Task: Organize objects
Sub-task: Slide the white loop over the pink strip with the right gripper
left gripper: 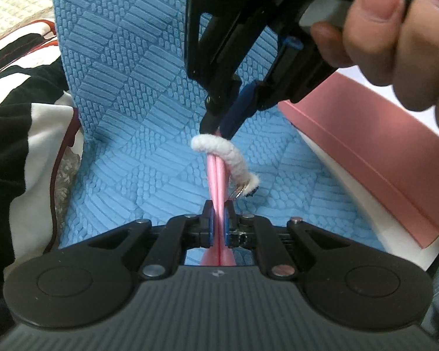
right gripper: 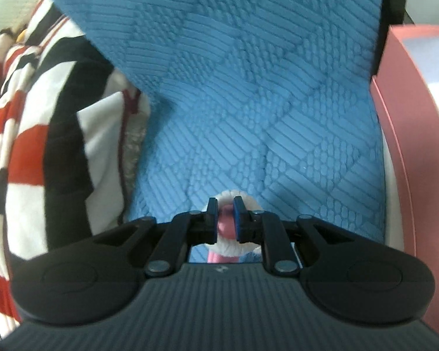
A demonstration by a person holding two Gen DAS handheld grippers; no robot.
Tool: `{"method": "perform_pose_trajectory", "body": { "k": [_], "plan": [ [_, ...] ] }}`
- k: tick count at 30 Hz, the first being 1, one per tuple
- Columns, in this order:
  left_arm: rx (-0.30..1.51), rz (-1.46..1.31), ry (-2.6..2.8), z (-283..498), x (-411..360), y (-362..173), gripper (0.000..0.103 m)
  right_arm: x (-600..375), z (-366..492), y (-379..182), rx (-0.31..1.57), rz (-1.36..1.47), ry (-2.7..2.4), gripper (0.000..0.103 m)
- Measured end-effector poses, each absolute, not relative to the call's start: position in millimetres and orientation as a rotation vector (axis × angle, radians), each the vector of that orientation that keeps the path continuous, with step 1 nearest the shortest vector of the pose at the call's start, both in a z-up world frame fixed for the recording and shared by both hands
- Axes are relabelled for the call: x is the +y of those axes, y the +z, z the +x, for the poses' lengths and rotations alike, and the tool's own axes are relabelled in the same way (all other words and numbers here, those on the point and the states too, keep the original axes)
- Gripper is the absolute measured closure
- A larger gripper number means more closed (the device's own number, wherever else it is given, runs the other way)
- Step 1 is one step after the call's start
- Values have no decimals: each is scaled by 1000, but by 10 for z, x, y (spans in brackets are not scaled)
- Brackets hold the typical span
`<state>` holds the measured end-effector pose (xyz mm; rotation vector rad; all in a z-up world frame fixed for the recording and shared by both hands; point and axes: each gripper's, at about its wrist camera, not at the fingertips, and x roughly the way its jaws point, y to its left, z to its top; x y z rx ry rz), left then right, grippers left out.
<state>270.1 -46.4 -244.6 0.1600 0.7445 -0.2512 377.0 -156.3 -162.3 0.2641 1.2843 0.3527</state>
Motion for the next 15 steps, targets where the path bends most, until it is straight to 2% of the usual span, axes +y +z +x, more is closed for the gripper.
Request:
{"method": "perform_pose_trajectory", "body": {
  "k": [15],
  "plan": [
    [797,175,-281,2826,-497,-2659,94,-1629,4010,-2138,1368,263,353,86]
  ]
}}
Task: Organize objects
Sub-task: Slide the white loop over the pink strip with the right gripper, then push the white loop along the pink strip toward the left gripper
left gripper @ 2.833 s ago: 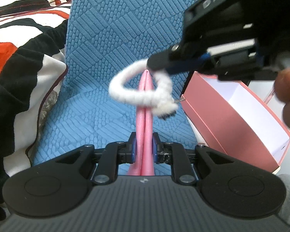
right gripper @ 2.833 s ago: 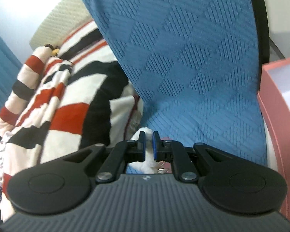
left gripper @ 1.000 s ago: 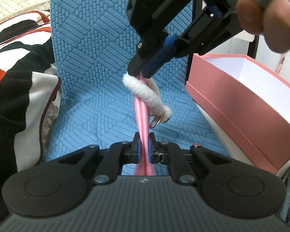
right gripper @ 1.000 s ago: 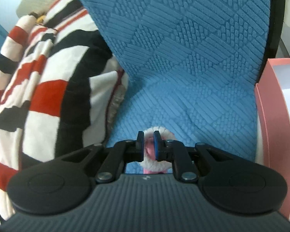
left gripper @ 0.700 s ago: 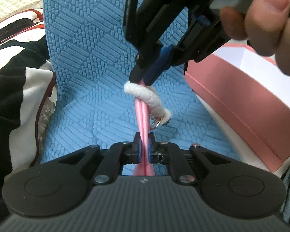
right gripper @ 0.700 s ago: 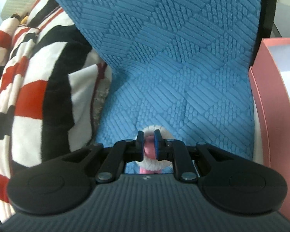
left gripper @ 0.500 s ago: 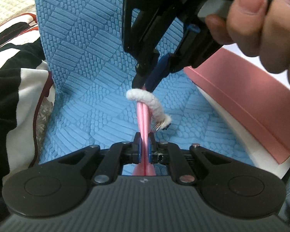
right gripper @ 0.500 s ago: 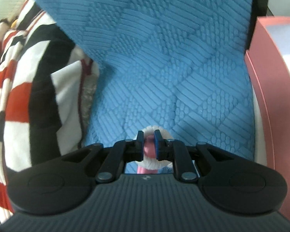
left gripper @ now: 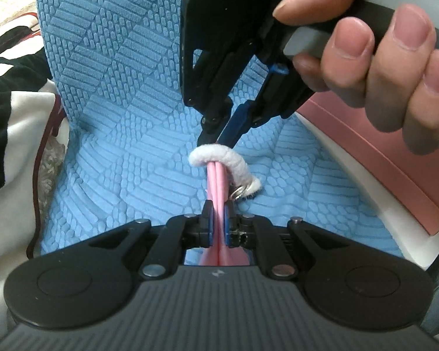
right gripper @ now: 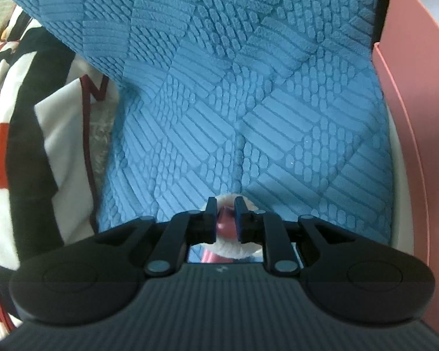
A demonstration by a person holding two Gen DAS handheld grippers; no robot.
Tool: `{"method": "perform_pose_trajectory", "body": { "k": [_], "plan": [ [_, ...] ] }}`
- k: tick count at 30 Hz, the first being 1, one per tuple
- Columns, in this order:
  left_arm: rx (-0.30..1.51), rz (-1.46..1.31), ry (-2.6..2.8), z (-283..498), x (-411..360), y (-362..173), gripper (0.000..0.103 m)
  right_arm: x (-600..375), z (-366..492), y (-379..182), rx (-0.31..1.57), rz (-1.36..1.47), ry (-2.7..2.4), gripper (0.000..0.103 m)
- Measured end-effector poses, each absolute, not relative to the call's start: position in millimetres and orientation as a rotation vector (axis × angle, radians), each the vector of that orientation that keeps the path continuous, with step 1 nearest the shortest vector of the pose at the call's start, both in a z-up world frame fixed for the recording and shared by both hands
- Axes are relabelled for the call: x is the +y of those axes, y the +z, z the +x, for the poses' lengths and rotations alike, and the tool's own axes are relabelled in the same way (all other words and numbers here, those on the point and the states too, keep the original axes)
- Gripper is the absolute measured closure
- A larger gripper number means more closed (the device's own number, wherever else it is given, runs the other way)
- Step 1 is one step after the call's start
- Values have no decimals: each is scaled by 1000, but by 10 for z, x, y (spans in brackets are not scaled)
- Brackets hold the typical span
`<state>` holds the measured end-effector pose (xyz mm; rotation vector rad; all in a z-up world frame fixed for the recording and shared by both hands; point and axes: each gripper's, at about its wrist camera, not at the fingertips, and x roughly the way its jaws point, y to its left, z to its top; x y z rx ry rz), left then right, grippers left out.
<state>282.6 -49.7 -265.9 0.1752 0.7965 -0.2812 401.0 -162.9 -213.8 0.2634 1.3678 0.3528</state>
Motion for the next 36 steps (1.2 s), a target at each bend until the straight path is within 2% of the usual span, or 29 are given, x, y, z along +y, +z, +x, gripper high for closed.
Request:
{"method": "perform_pose_trajectory", "body": {
  "k": [9,13,15,22,36],
  "plan": [
    [909,116,-244,3066,-548,-2815,85,-1591,4016,-2233,1389,213,390,82],
    [908,89,-236,3058,-513,-2832,87,-1617,3994,-2217,1387,210,389,82],
    [875,122,-229,3011,-522,-2789,90,-1651,3970,-2183,1382,227,390,82],
    [706,226,-226,2712,-549,-2499,91,-1813,3740,-1761,1297,290,422,83],
    [566,341,-221,2384,-621,-2272,93,-1799,3503,-1413,1250,326,396,82]
  ]
}}
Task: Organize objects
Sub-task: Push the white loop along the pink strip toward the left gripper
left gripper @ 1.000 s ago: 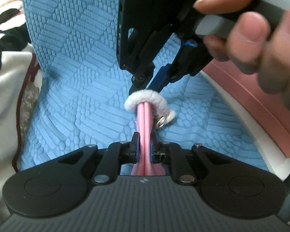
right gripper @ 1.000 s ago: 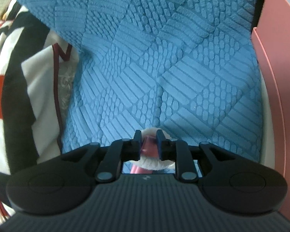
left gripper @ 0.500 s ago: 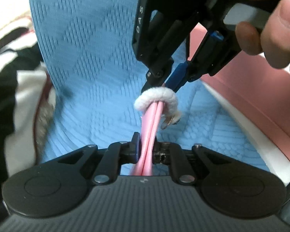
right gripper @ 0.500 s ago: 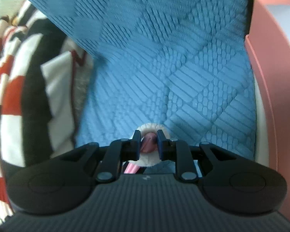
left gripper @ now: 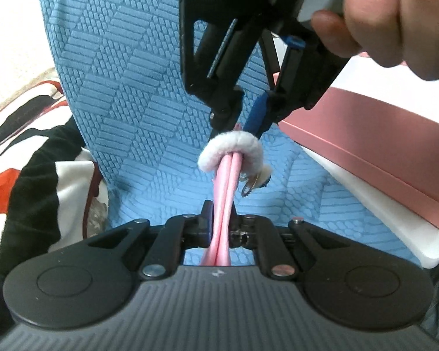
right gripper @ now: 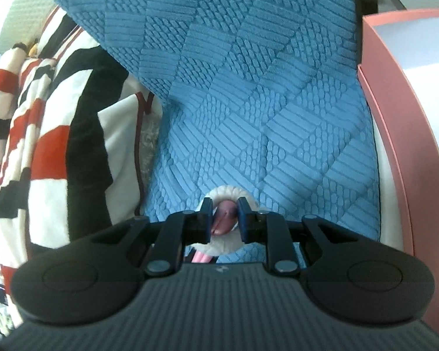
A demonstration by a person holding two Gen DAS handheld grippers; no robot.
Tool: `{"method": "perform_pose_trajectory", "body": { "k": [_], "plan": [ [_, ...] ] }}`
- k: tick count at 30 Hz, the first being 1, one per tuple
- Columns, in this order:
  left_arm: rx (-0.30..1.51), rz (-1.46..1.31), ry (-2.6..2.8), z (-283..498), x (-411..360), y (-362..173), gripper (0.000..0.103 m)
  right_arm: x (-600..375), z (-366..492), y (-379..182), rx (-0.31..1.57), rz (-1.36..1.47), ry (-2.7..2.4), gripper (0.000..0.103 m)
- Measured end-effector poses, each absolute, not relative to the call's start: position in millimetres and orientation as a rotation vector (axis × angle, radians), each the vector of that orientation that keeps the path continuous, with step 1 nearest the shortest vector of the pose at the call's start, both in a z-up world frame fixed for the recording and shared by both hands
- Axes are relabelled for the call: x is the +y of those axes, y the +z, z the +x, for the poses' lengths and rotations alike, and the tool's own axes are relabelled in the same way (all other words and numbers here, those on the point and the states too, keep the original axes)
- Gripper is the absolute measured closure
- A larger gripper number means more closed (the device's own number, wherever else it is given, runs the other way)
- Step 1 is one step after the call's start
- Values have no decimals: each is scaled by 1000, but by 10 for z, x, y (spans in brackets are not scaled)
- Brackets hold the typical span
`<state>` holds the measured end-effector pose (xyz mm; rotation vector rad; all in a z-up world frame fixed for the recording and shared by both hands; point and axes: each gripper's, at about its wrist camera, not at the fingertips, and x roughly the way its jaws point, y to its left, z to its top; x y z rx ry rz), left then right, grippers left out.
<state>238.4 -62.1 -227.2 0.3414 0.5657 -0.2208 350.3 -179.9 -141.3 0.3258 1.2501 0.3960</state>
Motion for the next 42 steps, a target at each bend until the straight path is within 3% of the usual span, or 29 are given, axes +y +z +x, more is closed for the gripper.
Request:
{"method": "perform_pose_trajectory", "body": {
  "k": [22,42],
  "plan": [
    [484,427,-217,2290,-703,-2195,95,-1626,3720,-1468,1273,290,404,82],
    [605,267,-228,2477,-537,-2249,95,-1749,3654,-1495,1280,389,409,80]
  ]
}}
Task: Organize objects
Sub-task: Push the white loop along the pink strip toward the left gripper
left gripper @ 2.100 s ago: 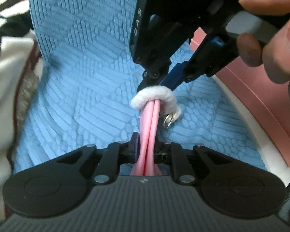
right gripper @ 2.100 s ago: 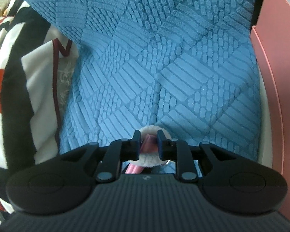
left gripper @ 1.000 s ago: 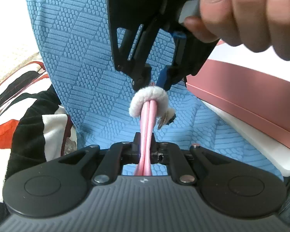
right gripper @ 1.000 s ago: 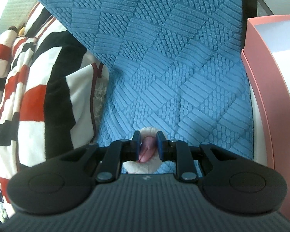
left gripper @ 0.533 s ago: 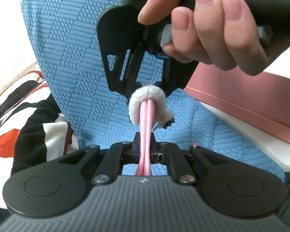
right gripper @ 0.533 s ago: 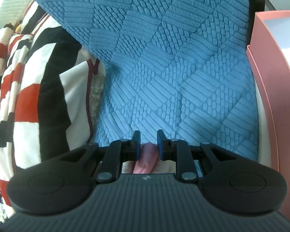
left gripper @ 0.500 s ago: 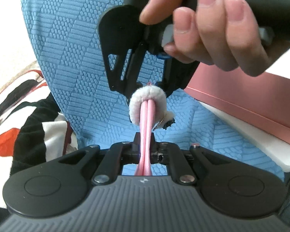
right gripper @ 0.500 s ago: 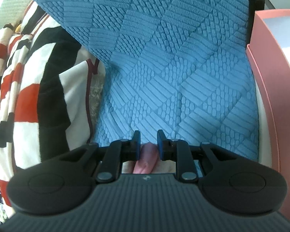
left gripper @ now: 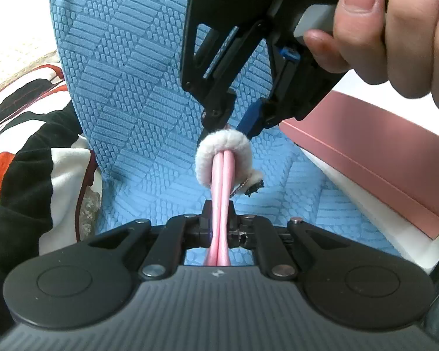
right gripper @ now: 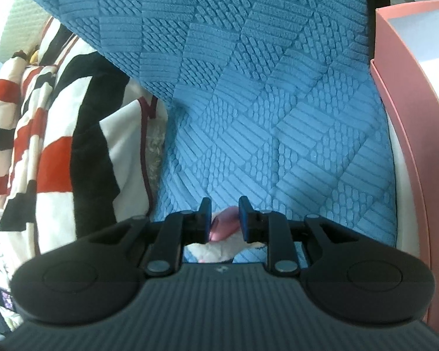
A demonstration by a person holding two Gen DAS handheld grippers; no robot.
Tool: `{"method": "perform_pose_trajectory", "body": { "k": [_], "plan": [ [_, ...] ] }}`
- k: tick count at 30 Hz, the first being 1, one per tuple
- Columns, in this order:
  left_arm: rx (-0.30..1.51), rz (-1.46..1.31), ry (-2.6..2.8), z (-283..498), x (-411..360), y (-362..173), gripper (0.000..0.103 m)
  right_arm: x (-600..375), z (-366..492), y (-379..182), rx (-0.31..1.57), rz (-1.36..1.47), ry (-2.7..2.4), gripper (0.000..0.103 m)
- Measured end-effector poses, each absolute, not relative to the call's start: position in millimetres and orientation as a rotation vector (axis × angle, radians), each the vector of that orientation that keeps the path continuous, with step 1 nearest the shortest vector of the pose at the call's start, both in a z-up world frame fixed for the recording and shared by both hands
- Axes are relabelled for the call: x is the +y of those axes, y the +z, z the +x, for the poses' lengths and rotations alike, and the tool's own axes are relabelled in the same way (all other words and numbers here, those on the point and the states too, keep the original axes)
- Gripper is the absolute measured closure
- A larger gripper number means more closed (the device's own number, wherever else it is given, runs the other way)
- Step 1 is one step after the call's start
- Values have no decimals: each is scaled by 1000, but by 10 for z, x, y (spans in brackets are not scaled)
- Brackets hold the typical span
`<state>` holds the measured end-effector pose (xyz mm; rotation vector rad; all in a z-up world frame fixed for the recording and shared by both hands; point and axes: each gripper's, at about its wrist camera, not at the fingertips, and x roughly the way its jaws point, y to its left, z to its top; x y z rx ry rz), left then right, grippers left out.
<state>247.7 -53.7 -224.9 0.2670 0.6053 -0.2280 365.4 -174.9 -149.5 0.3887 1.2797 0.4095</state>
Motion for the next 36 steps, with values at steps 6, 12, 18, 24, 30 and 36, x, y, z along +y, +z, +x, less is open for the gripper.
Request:
{"method": "perform_pose_trajectory", "body": {
  "k": [6,12,18,24,30,36],
  "plan": [
    [621,259,-218,2502,-483,-2270,95,-1741,3626,-1568,1289,411,403,80],
    [626,279,-214,2495,-501,-2285,95,-1709,3614,-1586,1306,398,398,78],
    [613,258,-215,2501,-519,-2248,95,-1792,3650,-1672,1334,482,373,74],
    [610,273,-208,2504,-495,-2249,95,-1718,3581,-1673,1341,469,397,74],
    [628,251,-204,2539,-456,-2270,95,-1659,3560,-1726,1351,469,406,73],
    [706,167,-245,2615,-389,-2337,84,-1659,3559,-1832,1347,473,384,77]
  ]
}}
